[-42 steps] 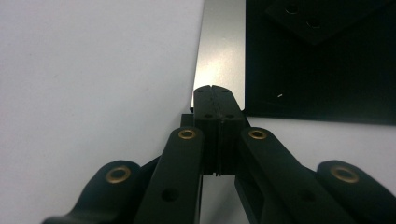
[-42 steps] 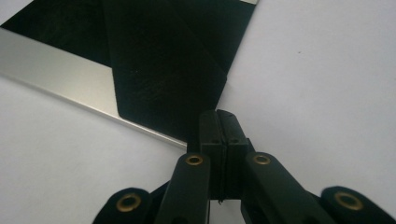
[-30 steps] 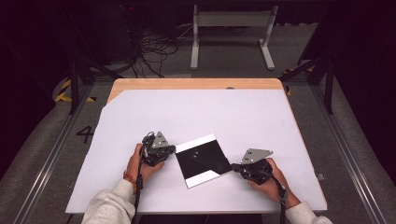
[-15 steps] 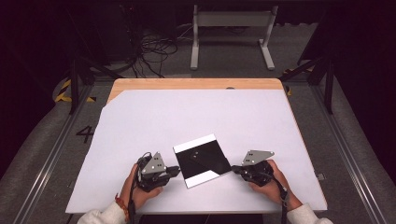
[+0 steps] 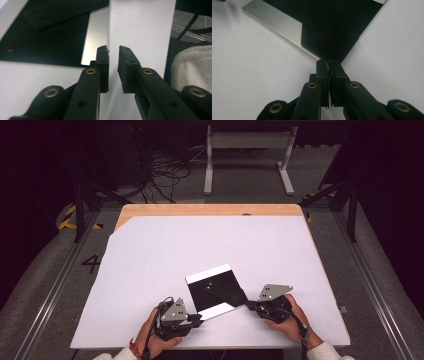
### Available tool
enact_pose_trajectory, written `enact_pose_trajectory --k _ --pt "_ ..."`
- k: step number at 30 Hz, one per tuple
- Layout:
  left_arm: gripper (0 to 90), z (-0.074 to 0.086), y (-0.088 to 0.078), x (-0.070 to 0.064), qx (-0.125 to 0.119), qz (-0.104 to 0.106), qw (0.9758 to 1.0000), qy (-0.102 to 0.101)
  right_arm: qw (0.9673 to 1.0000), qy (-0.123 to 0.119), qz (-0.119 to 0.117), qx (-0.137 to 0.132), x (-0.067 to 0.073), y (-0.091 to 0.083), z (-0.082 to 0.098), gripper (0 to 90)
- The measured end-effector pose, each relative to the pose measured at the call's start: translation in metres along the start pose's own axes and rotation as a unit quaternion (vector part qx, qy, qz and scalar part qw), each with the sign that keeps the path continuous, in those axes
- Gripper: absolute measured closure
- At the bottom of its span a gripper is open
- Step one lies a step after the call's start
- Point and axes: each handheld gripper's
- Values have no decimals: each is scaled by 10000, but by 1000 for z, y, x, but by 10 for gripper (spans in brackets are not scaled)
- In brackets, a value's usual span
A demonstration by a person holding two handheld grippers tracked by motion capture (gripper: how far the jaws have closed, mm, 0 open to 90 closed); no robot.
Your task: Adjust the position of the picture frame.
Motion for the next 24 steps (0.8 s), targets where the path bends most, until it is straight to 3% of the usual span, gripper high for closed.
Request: enact_pose_trajectory --k 7,9,10,12,13,16,24 --pt "751 1 9 0 213 -200 9996 -3 10000 -52 13 -42 2 3 -2 874" --pt "739 1 10 2 314 -442 9985 -117 10000 -29 -15 -49 3 4 -3 874" --pt "726 4 9 5 273 -392 9985 -277 10000 1 -18 -59 3 4 -3 873" --pt "722 4 9 5 248 -405 9983 -337 10000 22 -19 -60 4 5 -3 870" --pt "720 3 10 1 311 -554 9977 -220 10000 -12 -6 -55 6 5 -4 865" --pt "709 2 11 -2 351 -664 9971 -122 10000 -52 10 -40 7 6 -5 866" --pt "700 0 12 0 383 -880 9954 -77 9998 -25 113 -134 11 9 -6 868"
Point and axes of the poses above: each handheld gripper's, and its own axes: y roughly forward along the jaws, z roughly out of its underside, x roughly to its left, and after that the axes turned 2 degrees about x, right-handed
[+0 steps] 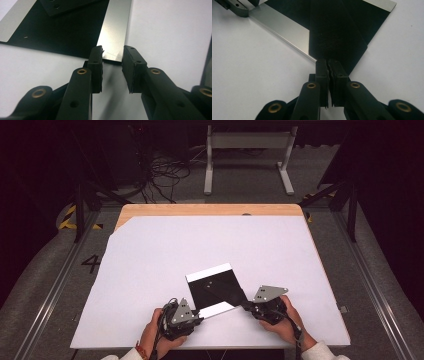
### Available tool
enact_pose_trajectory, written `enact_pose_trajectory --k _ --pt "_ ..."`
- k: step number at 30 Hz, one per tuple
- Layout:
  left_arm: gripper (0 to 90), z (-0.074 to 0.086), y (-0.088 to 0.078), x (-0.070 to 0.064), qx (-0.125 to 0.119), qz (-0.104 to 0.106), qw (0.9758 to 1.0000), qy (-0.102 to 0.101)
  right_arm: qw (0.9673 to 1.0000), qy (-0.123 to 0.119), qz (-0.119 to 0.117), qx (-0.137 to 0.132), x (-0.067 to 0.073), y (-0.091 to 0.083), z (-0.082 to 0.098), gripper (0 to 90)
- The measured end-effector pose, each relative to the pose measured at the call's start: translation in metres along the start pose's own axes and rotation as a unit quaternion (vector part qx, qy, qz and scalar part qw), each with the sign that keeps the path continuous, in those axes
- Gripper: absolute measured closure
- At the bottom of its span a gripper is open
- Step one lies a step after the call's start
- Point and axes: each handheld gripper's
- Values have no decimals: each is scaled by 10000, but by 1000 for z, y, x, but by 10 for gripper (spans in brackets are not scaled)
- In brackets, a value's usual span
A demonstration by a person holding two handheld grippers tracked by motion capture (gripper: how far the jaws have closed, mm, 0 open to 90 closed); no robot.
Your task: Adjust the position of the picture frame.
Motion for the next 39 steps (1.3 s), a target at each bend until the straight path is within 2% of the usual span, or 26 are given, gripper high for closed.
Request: enact_pose_trajectory --k 8,11,16,19,22,29,39 --pt "701 0 1 6 -30 -64 10000 -16 10000 15 -27 -32 2 0 -3 846" --pt "701 0 1 8 -47 -92 9999 -1 9997 136 -17 -207 -3 -6 -4 875" --pt "701 1 1 8 -56 -119 9999 -43 9989 187 391 -190 -12 -9 -1 895" --pt "701 0 1 10 -48 -139 9999 -28 9982 357 470 -119 -19 -7 3 900" --pt "698 1 2 12 -64 -162 9998 -50 9980 452 421 -123 -22 -7 4 900" --pt "698 1 1 19 -53 -258 9996 -65 9990 354 282 -30 -17 -1 2 900" --pt "685 1 2 25 -60 -258 9995 -148 9992 331 220 -35 -14 0 1 900"
Point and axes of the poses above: each handheld gripper's, and its own axes: y roughly forward along the jaws, z roughly out of its underside, x roughly to its left, and after that the axes turned 2 degrees about x, right-handed
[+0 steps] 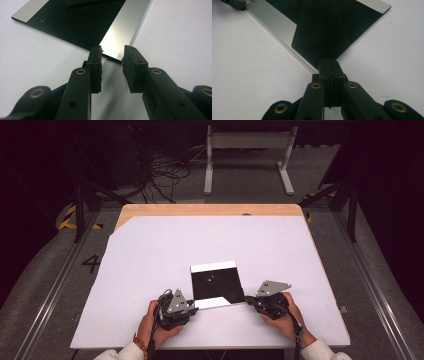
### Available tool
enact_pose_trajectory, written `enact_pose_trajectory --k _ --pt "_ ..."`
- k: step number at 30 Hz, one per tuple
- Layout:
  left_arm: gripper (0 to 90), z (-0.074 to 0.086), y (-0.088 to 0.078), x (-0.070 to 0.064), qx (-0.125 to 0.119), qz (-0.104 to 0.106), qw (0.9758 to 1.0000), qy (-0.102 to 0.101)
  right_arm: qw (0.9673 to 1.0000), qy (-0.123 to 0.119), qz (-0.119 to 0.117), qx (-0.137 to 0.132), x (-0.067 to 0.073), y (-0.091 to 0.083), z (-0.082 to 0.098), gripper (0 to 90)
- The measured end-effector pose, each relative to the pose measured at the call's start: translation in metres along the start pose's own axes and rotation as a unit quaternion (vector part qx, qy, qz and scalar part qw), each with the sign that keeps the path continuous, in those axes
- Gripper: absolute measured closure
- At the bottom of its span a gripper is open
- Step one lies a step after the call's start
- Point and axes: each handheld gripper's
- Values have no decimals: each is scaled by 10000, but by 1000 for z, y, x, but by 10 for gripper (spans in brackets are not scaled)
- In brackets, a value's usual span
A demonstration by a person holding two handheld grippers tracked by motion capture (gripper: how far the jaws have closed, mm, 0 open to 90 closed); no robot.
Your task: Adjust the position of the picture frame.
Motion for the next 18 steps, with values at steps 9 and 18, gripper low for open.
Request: enact_pose_trajectory --k 9,18 --pt "658 -2 2 6 -6 -20 10000 -23 9999 22 -123 9 -1 1 -1 900" --pt "625 -1 2 13 -12 -138 9999 -26 9999 -29 -145 16 3 2 -2 900"
Point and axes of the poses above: each handheld gripper's, and its own axes: y roughly forward along the jaws, z roughly out of its underside, x roughly to its left, and after that the axes turned 2 degrees about x, right-handed
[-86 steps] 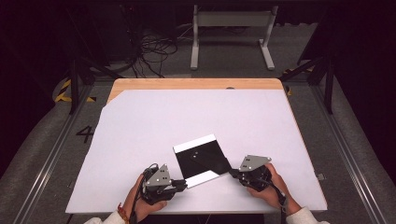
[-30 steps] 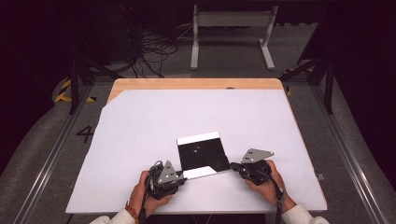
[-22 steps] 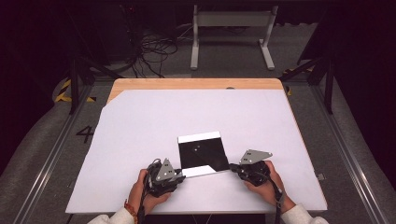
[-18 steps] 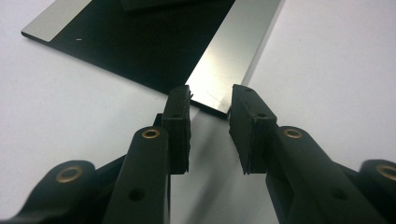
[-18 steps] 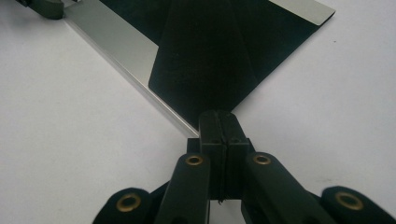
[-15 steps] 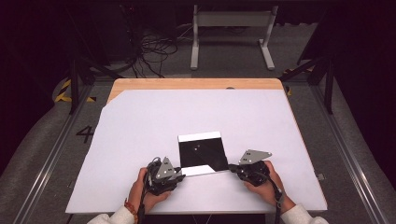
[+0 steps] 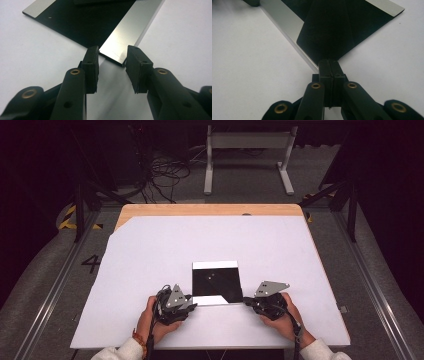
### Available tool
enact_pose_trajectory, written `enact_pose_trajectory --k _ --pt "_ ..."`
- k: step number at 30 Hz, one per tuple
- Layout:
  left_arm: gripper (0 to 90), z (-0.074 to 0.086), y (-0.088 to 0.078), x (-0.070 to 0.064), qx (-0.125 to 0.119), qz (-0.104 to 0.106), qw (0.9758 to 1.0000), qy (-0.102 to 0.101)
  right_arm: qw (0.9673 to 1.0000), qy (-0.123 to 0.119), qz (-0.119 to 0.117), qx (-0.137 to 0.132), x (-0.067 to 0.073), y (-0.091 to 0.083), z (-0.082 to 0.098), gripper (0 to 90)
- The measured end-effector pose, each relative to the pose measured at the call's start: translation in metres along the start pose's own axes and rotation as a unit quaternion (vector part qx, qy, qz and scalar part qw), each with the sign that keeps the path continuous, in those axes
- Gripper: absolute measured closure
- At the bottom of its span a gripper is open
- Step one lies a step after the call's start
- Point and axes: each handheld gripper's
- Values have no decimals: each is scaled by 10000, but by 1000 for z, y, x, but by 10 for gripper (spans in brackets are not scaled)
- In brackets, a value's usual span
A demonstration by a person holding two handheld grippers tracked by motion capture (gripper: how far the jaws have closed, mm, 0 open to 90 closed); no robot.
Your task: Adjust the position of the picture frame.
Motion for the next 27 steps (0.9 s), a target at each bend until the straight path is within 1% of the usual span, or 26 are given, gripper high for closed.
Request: enact_pose_trajectory --k 2,4,8,14,15,18,20,27 --pt "611 0 0 1 5 -49 10000 3 10000 -3 -3 5 1 0 -1 900" --pt "602 0 0 2 -3 -36 10000 -12 10000 -6 -18 -1 1 1 -1 900" --pt "585 0 0 4 13 -78 10000 -1 10000 -8 0 11 2 1 -1 900" --pt "558 -1 1 8 37 -83 10000 -41 10000 -32 5 16 3 2 -2 900" --pt "557 -1 1 9 43 -76 10000 -25 10000 -42 6 14 3 2 -2 900" --pt "548 0 1 11 21 -18 10000 -85 10000 -52 -9 9 3 2 -2 900" --pt "544 0 1 11 17 -47 10000 -43 10000 -67 -10 11 3 2 -2 900" --pt "535 2 -1 13 0 -43 10000 -42 10000 -86 -28 -3 2 2 -1 900"
Point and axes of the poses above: each handheld gripper's, and its own axes: y roughly forward along the jaws, z roughly out of its underside, x roughly to its left, and after that the axes turned 2 degrees about x, right-handed
